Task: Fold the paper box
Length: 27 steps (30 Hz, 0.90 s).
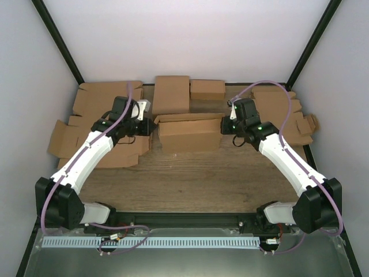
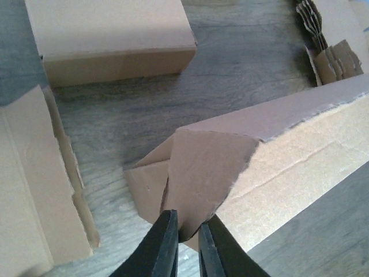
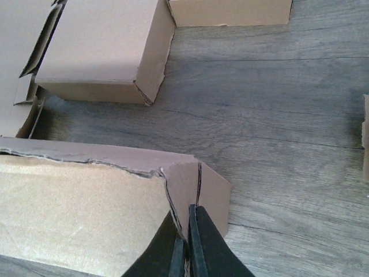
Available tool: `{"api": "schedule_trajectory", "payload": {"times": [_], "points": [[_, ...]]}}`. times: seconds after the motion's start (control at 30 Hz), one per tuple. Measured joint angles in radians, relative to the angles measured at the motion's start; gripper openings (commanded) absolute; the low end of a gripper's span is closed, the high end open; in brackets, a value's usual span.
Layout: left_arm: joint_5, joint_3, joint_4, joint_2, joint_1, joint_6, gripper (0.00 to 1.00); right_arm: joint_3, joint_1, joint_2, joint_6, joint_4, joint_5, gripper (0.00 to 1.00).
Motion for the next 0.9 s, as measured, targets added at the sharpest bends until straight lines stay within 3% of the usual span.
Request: {"api": "schedule_trajectory", "payload": {"times": [0.1, 0.2, 0.27, 0.33, 0.4, 0.43, 0.47, 0.9], "points": [[-0.012, 0.02, 0.001, 0.019, -0.006, -0.005, 0.13, 0.0, 0.003, 0.0, 0.0, 0.0, -0.002, 0.01], [-0.031, 0.045, -0.01, 0.037, -0.015, -0.003, 0.31, 0.002, 0.003, 0.001, -0.001, -0.002, -0.002, 0.01], [-0.046, 0.064, -0.021, 0.05, -0.02, -0.011, 0.33, 0.004, 0.003, 0.003, -0.003, -0.003, -0.002, 0.01], [-0.06, 0.074, -0.027, 0.06, -0.023, -0.011, 0.28, 0.008, 0.003, 0.008, -0.003, -0.003, -0.002, 0.01], [-0.072, 0.076, -0.033, 0.068, -0.026, -0.013, 0.17, 0.013, 0.003, 0.013, -0.003, -0.004, -0.002, 0.01], [-0.079, 0.076, -0.039, 0.072, -0.028, -0.011, 0.06, 0.015, 0.003, 0.016, -0.003, -0.004, -0.002, 0.01], [-0.084, 0.076, -0.043, 0.077, -0.028, -0.008, 0.04, 0.018, 0.003, 0.018, -0.004, -0.004, -0.003, 0.01], [-0.086, 0.219, -0.193, 0.154, -0.043, -0.026, 0.04, 0.019, 0.007, 0.022, -0.016, -0.003, -0.02, 0.03]]}}
